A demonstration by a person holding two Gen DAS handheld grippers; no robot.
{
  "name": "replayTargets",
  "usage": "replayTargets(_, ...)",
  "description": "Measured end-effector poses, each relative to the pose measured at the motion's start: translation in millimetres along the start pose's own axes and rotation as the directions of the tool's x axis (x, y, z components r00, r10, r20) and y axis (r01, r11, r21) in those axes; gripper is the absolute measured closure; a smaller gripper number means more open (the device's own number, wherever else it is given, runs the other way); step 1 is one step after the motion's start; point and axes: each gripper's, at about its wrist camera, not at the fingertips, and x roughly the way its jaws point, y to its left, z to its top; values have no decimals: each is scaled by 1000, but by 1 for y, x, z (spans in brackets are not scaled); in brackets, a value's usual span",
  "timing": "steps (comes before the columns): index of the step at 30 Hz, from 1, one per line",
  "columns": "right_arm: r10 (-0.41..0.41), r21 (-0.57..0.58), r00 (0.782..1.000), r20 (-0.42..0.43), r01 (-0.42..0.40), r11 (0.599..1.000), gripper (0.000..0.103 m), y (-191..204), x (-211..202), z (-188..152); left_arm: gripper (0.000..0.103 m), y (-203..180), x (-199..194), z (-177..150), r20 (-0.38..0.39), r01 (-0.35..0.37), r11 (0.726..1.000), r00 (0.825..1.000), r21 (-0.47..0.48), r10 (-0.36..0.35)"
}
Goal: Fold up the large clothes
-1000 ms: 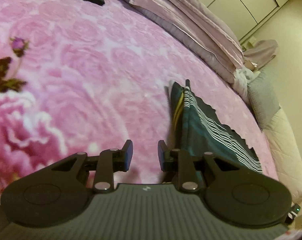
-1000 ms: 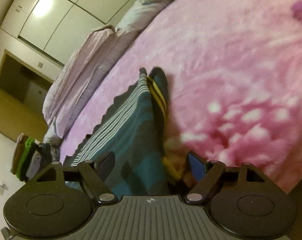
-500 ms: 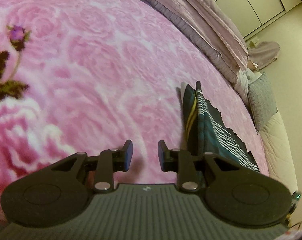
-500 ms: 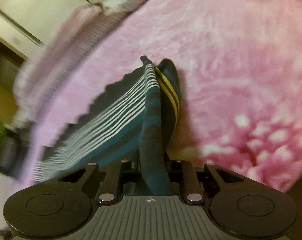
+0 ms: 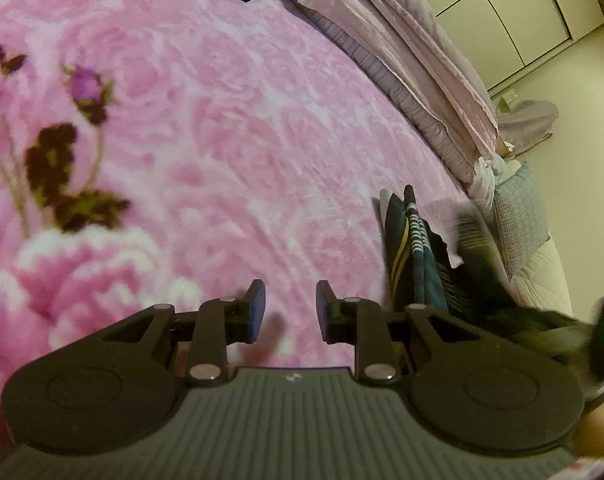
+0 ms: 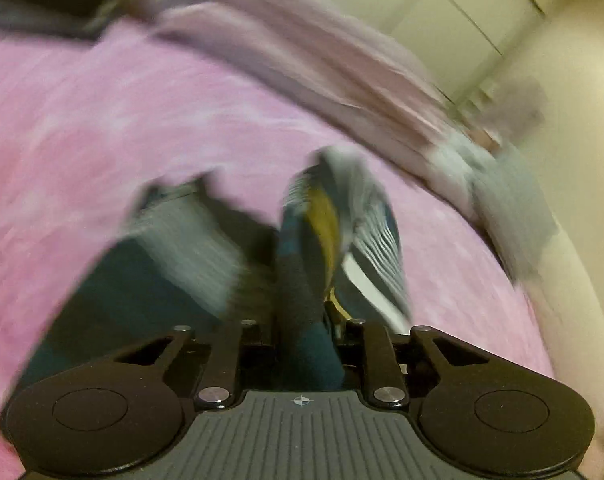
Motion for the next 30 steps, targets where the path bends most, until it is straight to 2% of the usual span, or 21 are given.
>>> replayTargets(1, -3, -60, 1000, -17, 2, 998, 78, 19, 7, -7, 82, 1, -1, -2, 0, 4, 1000, 1000, -6, -4)
replayTargets(2, -59, -99, 998, 1, 59, 993, 76, 35, 7, -16, 82, 1, -2, -3, 0, 8, 1000, 1000, -12, -8)
replayTargets(3, -80, -110, 996, 27, 83, 991, 76, 39, 5, -21, 82, 1, -4, -5, 0, 16, 1000, 1000, -12, -16)
replayTargets(4, -61, -106, 997, 39, 65, 992, 76, 37, -2, -23, 82, 0, -5, -7, 1, 19, 1000, 1000, -9, -19)
replayTargets(5, 0, -78, 999, 52, 4, 997, 75, 26, -14, -24, 82, -1, -6, -8, -2, 16, 1000, 1000, -7, -16)
replayTargets(6, 83, -43, 993, 81, -80, 996, 73, 11, -26, -25, 82, -3, -7, -9, -4, 14, 1000, 1000, -3, -14)
replayTargets(8, 228, 38, 961, 156, -237, 971, 60, -24, -56, -32, 82, -12, -7, -11, -8, 38, 999, 999, 7, -38)
replayTargets(10, 307, 137, 924, 228, -342, 930, 60, -64, -76, -43, 82, -28, -4, -12, -25, 78, 997, 997, 30, -77)
replayTargets(12, 309, 265, 913, 268, -378, 887, 60, -108, -81, -57, 82, -49, 1, -12, -45, 133, 989, 990, 61, -130)
replayTargets(13, 290, 329, 916, 278, -375, 867, 60, -129, -80, -64, 81, -61, 6, -12, -59, 165, 983, 985, 77, -161)
replayTargets(15, 231, 463, 938, 257, -329, 823, 60, -171, -61, -85, 78, -80, 19, -11, -91, 221, 971, 973, 96, -213)
replayTargets(17, 204, 590, 964, 169, -265, 763, 60, -206, -31, -104, 78, -99, 37, -8, -130, 252, 963, 962, 95, -239)
replayTargets(18, 214, 658, 968, 128, -245, 712, 60, -221, -11, -117, 76, -107, 49, -6, -149, 276, 957, 954, 92, -261)
replayTargets(20, 260, 755, 964, 60, -215, 620, 60, -243, 29, -137, 75, -117, 68, -2, -175, 278, 957, 949, 77, -262)
replayTargets(22, 307, 819, 950, 50, -215, 532, 60, -254, 55, -153, 75, -126, 88, 1, -206, 281, 957, 943, 72, -262)
replayTargets(26, 426, 920, 897, 119, -261, 293, 60, -272, 87, -185, 75, -137, 121, 6, -248, 255, 965, 941, 69, -231)
replayTargets(27, 445, 927, 884, 141, -276, 254, 60, -273, 93, -187, 75, -140, 128, 7, -257, 251, 965, 940, 78, -223)
replayTargets(28, 451, 931, 880, 152, -281, 234, 60, -274, 97, -187, 74, -142, 133, 7, -266, 248, 965, 939, 83, -218)
replayTargets(30, 459, 931, 876, 146, -278, 235, 60, -273, 105, -183, 73, -146, 146, 6, -282, 232, 968, 939, 94, -198)
